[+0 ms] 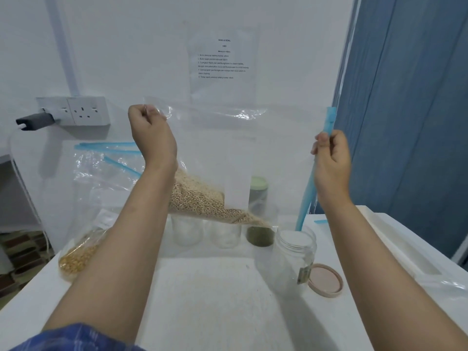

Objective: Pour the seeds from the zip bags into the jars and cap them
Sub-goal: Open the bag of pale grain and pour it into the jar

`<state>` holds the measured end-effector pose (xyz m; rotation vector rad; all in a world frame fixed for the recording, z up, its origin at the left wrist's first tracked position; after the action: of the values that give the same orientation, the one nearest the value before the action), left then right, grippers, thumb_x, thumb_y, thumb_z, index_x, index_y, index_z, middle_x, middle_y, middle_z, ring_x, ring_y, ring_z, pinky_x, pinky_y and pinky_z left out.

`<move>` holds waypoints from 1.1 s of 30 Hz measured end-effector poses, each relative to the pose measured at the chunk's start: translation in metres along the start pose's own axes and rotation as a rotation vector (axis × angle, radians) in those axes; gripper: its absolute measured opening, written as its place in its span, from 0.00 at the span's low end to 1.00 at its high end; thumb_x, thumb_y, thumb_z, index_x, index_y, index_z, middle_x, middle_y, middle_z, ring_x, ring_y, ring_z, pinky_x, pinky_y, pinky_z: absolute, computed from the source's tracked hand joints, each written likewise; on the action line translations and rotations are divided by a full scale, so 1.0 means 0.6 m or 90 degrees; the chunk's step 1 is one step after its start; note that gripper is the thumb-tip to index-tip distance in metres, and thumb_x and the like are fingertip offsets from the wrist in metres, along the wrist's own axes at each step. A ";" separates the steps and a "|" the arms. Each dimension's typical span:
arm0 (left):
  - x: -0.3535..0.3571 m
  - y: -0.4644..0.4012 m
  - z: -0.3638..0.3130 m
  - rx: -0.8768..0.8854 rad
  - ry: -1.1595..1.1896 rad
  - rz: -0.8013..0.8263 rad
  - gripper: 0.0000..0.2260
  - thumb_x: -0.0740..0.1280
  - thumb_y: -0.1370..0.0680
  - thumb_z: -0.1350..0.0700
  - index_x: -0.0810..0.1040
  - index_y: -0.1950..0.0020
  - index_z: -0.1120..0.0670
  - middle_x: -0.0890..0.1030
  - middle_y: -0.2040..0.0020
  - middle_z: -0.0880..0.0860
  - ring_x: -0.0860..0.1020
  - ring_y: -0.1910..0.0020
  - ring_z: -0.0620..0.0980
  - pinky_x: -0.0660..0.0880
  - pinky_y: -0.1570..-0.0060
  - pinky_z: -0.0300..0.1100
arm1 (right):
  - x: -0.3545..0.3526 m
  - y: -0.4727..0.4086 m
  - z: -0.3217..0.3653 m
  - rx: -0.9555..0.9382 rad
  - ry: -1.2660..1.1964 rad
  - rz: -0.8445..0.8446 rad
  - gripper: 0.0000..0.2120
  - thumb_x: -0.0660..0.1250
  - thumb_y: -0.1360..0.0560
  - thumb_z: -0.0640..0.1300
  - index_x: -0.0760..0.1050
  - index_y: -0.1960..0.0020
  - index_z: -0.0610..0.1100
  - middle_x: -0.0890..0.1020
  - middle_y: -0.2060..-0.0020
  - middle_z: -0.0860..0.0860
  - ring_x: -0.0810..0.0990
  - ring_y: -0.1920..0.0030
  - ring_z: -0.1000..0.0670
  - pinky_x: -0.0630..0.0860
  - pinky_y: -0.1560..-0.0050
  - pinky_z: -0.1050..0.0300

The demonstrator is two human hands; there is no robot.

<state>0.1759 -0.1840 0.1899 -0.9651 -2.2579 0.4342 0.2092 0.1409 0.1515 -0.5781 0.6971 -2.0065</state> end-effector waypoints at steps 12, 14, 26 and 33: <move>0.026 0.005 -0.009 0.001 -0.015 0.019 0.09 0.56 0.17 0.56 0.66 0.57 0.48 0.75 0.62 0.47 0.71 0.61 0.50 0.70 0.56 0.45 | -0.013 0.020 -0.012 0.012 -0.003 -0.019 0.10 0.54 0.14 0.48 0.70 0.49 0.46 0.73 0.63 0.56 0.71 0.62 0.63 0.68 0.57 0.70; 0.030 0.001 -0.010 0.007 -0.009 0.020 0.10 0.56 0.17 0.56 0.66 0.57 0.47 0.74 0.63 0.47 0.71 0.62 0.50 0.70 0.56 0.45 | -0.015 0.018 -0.009 0.006 -0.008 -0.017 0.10 0.54 0.14 0.47 0.70 0.50 0.47 0.73 0.62 0.56 0.70 0.62 0.62 0.68 0.56 0.68; 0.057 -0.003 -0.017 0.023 -0.012 0.034 0.10 0.56 0.17 0.56 0.66 0.58 0.47 0.74 0.64 0.46 0.70 0.64 0.49 0.69 0.57 0.46 | -0.019 0.025 -0.015 0.018 -0.015 -0.034 0.07 0.52 0.14 0.44 0.68 0.46 0.50 0.75 0.59 0.57 0.71 0.60 0.60 0.70 0.52 0.61; 0.063 -0.005 -0.017 0.026 -0.010 0.035 0.10 0.56 0.17 0.56 0.66 0.58 0.47 0.75 0.63 0.46 0.71 0.63 0.49 0.69 0.57 0.45 | -0.018 0.020 -0.014 0.036 -0.036 -0.041 0.10 0.52 0.14 0.43 0.68 0.49 0.54 0.75 0.59 0.55 0.71 0.63 0.61 0.69 0.58 0.71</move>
<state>0.1612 -0.1581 0.2153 -1.0083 -2.2318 0.5111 0.2161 0.1471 0.1357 -0.6284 0.5928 -2.0542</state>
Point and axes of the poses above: each hand's wrist, its own y-axis away from the middle knuckle, its own x-axis out of the palm, z = x × y, the point moved 4 cm from there along -y, towards the middle knuckle
